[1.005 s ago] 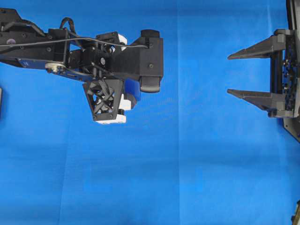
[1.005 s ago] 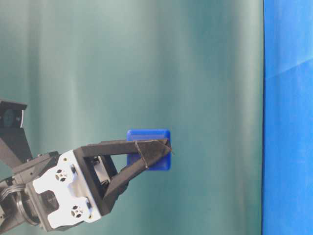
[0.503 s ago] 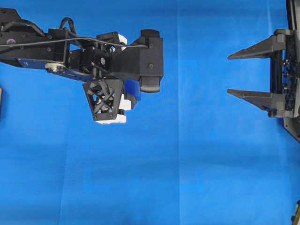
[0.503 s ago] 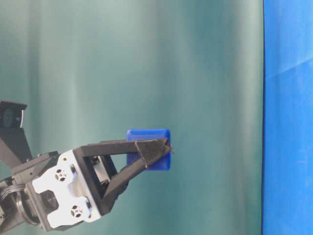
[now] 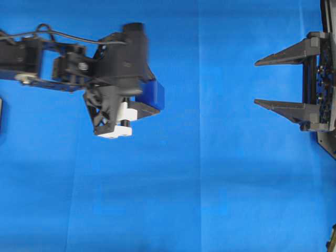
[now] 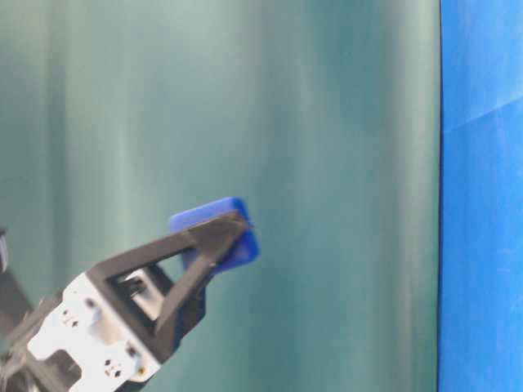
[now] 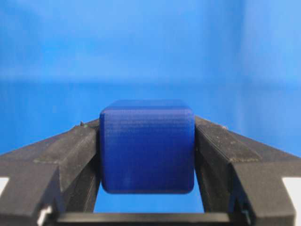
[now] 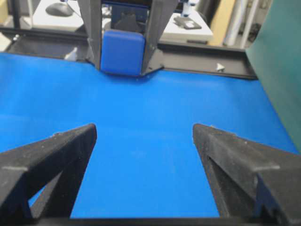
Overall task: Handover the blue block to the right arm after grasping it with the left arm, then place it in the designated position.
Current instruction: 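Lift the cube with the left gripper and rotate it upward, then hold the cube raised in the left gripper while right gripper opens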
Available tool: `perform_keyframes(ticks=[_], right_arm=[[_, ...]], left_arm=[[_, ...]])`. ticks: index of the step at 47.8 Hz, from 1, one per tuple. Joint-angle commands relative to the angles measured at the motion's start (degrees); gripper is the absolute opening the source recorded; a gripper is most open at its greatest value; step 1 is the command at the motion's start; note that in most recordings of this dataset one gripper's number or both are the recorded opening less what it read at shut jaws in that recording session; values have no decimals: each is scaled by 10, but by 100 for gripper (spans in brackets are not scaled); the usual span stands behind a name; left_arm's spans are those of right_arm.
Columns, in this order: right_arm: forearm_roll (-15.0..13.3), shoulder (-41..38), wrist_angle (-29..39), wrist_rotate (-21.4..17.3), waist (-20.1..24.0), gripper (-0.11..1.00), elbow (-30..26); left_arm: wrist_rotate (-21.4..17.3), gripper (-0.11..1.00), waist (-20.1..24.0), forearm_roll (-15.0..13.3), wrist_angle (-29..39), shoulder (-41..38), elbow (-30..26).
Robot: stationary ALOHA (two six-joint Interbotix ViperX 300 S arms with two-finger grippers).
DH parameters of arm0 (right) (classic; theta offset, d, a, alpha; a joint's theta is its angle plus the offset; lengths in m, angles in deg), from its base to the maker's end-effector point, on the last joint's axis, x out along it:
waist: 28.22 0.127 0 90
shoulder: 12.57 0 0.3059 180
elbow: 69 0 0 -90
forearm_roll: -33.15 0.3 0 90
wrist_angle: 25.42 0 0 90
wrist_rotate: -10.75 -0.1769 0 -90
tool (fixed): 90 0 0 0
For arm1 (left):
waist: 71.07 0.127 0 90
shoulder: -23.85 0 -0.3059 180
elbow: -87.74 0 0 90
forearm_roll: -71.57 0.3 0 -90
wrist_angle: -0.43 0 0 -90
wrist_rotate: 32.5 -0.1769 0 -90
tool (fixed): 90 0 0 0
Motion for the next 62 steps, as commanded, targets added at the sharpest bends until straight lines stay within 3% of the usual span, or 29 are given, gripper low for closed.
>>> perform_keyframes(ticks=[1,11,21,34,41,55,62], right_arm=[[-2,-2,-3,2,0,97,-18],[-2,-5,-3,2,0,97,-21],[-6,-9,-3,3,0,97,-25],[-12,-11,-3,4,-1,97,-28],[-40,-15,-2,21,-1,97,-34],[-150,-14,21,146,-1,96,-62],[-181,-15,22,209,-1,96,-65]], left_arm=[[0,49,-1,1,-103,47,40],[-1,49,0,1,-323,104,156],[-1,49,0,-1,-441,115,214],[-1,49,-1,-2,-452,113,217],[-1,49,0,-2,-452,113,217],[-1,49,0,-2,-453,117,220],[-1,49,0,-2,-454,117,220]])
